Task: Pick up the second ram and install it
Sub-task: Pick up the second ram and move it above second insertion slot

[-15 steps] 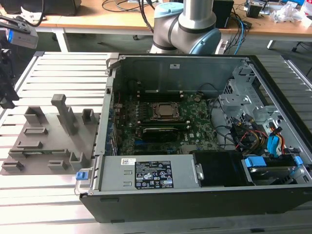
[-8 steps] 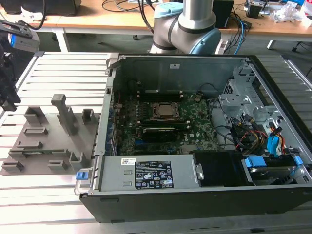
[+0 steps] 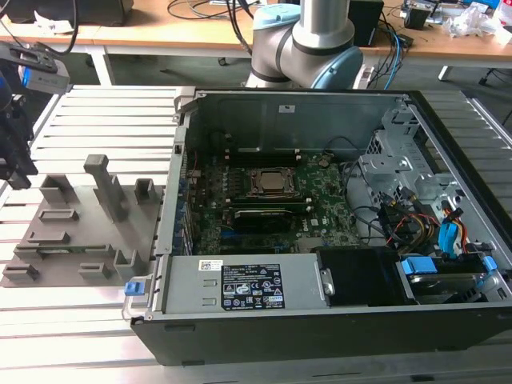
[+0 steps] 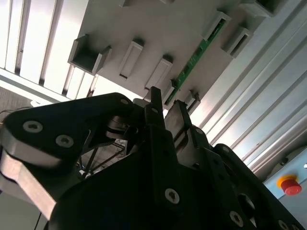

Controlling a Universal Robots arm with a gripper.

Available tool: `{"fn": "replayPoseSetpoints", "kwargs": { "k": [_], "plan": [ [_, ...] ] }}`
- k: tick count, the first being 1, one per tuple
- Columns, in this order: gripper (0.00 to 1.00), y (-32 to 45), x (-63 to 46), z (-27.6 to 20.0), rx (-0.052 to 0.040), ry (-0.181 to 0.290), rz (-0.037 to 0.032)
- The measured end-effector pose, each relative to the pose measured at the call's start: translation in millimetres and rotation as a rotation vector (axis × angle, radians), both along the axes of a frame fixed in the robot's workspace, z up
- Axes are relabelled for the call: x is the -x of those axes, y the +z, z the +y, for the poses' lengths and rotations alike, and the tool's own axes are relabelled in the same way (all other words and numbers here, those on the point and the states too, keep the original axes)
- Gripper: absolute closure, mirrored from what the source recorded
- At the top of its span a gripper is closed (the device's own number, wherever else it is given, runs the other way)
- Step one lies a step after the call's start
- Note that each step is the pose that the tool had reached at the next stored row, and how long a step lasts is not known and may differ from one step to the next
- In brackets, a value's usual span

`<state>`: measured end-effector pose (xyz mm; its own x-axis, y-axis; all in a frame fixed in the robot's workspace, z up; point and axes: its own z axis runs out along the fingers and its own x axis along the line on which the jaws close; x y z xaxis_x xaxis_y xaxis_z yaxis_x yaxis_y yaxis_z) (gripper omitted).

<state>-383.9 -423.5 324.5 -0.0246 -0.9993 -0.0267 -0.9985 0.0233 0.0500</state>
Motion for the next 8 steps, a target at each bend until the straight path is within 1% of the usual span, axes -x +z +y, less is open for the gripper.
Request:
{"fn": "replayPoseSetpoints", "kwargs": {
  "k": [2, 5, 8],
  "plan": [
    [0.7, -3.2, 0.0, -0.1, 0.0, 0.0, 0.0],
    [0.7, -5.6, 0.0, -0.2, 0.0, 0.0, 0.0],
    [0.7, -9.7, 0.0, -0.4, 0.0, 0.0, 0.0]
  ]
}}
